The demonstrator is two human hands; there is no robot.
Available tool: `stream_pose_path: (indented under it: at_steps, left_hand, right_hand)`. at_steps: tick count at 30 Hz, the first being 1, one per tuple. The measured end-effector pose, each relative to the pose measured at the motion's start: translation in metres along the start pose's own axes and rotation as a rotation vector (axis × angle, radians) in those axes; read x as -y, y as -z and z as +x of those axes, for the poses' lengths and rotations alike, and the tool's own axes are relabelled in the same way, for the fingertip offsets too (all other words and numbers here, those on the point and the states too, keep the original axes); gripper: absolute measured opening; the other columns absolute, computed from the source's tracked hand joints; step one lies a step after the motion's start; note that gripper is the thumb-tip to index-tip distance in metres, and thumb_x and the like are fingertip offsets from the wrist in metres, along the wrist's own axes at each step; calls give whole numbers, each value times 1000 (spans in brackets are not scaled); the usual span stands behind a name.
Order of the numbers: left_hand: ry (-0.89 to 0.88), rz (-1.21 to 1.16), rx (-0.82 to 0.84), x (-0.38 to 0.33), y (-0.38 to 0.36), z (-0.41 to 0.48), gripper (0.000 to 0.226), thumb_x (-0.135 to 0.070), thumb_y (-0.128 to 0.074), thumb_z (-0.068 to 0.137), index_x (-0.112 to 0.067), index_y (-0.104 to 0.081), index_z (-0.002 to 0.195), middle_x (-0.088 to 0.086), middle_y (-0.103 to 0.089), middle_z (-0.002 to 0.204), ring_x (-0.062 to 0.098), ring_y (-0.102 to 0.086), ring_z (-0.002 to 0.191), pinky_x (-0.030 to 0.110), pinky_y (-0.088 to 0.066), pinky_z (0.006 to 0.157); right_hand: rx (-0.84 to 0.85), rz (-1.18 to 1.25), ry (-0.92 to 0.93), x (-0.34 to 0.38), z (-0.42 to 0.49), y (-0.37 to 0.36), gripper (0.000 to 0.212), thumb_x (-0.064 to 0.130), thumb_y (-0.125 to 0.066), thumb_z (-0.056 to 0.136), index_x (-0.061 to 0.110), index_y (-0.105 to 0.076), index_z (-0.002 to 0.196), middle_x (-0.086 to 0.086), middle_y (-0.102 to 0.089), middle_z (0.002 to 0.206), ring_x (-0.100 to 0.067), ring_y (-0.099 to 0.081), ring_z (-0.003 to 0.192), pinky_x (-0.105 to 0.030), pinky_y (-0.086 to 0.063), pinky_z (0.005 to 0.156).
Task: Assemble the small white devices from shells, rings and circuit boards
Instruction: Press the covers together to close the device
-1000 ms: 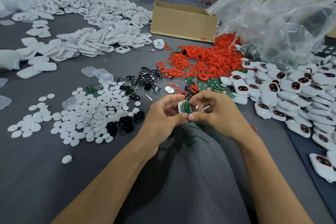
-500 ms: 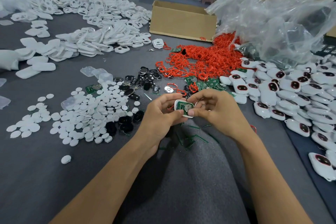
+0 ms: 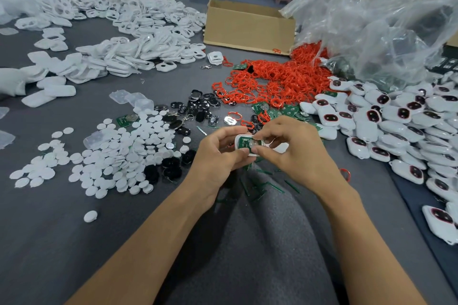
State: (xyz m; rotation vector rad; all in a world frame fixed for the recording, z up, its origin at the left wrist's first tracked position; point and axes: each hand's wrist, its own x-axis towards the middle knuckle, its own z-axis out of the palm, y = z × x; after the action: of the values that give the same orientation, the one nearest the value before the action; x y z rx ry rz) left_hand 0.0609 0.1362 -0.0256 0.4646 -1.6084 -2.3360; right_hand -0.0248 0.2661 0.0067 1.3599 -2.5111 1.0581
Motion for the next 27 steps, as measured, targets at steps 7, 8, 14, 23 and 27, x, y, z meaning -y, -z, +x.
stream_pose_path:
  at_steps: [7, 8, 14, 23, 27]
  left_hand:
    - [2, -9, -2, 0, 0, 0, 34, 18, -57, 86, -1, -64, 113, 13, -66, 101, 15, -66, 87, 25, -60, 76]
    - [1, -9, -2, 0, 0, 0, 34, 18, -57, 86, 0, -63, 114, 12, -66, 100, 14, -67, 86, 25, -60, 76]
    - [7, -7, -16, -2, -1, 0, 32, 15, -55, 89, 0, -64, 115, 12, -67, 102, 18, -67, 91, 30, -60, 80]
    - [13, -23, -33, -2, -2, -1, 30, 15, -54, 89, 2, -64, 114, 17, -66, 107, 16, -68, 86, 26, -60, 74]
    - [13, -7, -32, -2, -1, -1, 28, 13, -54, 90, -1, -66, 111, 18, -67, 108, 16, -68, 86, 26, -60, 75]
  right_hand:
    - [1, 3, 8, 1, 0, -1, 15, 13, -78, 77, 8, -74, 90, -7, -65, 90, -23, -61, 74, -39, -51, 73]
    - [1, 3, 9, 1, 0, -2, 15, 13, -78, 77, 8, -74, 90, -7, -65, 90, -23, -61, 74, -39, -51, 73]
    - [1, -9, 8, 1, 0, -2, 16, 13, -78, 77, 7, -74, 91, -7, -65, 90, -21, -61, 73, -37, -52, 73]
    - [-4, -17, 17, 1, 0, -3, 15, 12, -78, 77, 7, -74, 90, -8, -65, 89, -21, -61, 73, -36, -51, 73]
    - [-2, -23, 21, 1, 0, -3, 16, 13, -78, 77, 7, -74, 91, -8, -65, 89, -22, -61, 73, -36, -51, 72]
